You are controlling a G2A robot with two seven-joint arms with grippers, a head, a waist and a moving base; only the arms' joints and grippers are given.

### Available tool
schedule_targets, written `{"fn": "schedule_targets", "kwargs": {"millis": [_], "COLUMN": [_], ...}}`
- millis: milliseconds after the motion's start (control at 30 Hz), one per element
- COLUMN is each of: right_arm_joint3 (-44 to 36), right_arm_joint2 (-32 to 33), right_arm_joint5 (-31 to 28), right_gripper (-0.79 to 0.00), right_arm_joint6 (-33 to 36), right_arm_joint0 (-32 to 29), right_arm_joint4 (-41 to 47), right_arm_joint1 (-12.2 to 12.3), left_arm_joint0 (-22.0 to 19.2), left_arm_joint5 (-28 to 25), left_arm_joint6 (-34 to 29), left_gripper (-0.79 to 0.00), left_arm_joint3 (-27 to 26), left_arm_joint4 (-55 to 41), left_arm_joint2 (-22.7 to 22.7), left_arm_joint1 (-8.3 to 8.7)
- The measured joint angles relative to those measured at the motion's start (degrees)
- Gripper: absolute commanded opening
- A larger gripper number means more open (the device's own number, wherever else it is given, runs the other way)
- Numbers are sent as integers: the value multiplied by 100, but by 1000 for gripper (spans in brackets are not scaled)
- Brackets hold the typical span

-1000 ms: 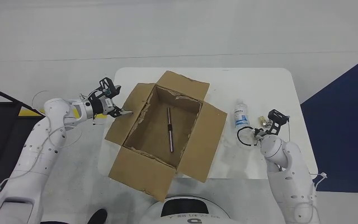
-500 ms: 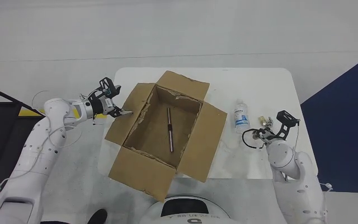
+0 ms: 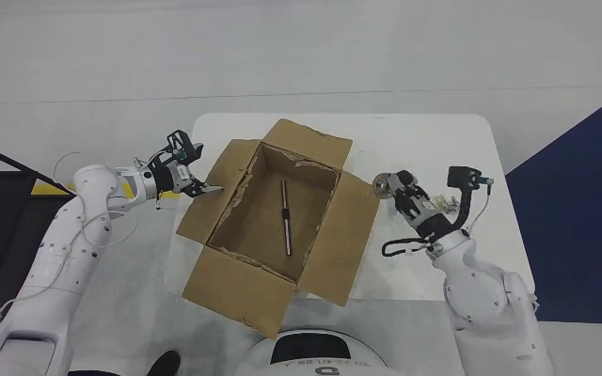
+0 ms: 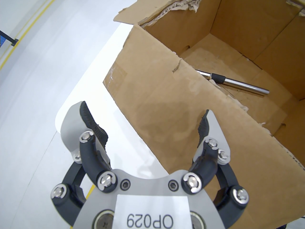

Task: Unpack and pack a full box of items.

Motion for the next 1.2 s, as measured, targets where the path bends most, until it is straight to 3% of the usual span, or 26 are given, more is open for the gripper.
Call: {"fn": "schedule_targets", "kwargs": {"millis": [233,467,667,767,967,1033,1067,1200], "right_arm_joint3": [590,1754,2775,3240,4030,4226,4341,4596], "right_arm_joint2": [-1885,-3563,-4470,-4790,-5126,-5186,-5222,-5297], "right_arm_joint5": [182,1436,2509,2722,2920,2960,2986,3078], "right_gripper": [-785,-785,-785,-785,-785,-748,-677,-551], "right_arm_joint6": [695,989,1736,2314,2829,2889,2926,3037], "right_arm_joint0": [1326,2634,3425,3779,4266,4372,4430,4577], "right_arm_joint4": [-1046,-2720,-3964,-4210,-4173,-4164,-4167,-4220], "right_arm_joint1": [-108,-367,-629,-774,-1051,-1124,-1168,-1295], "left_arm_joint0": [0,0,0,0,0,0,0,0], "left_arm_joint5": [0,0,0,0,0,0,0,0], "left_arm_joint6": [0,0,0,0,0,0,0,0], "left_gripper": [0,0,0,0,0,0,0,0], "left_arm_joint3": [0,0,0,0,0,0,0,0], "left_arm_joint4": [0,0,0,0,0,0,0,0], "left_arm_joint2": [0,0,0,0,0,0,0,0], "left_arm_joint1": [0,0,0,0,0,0,0,0]}}
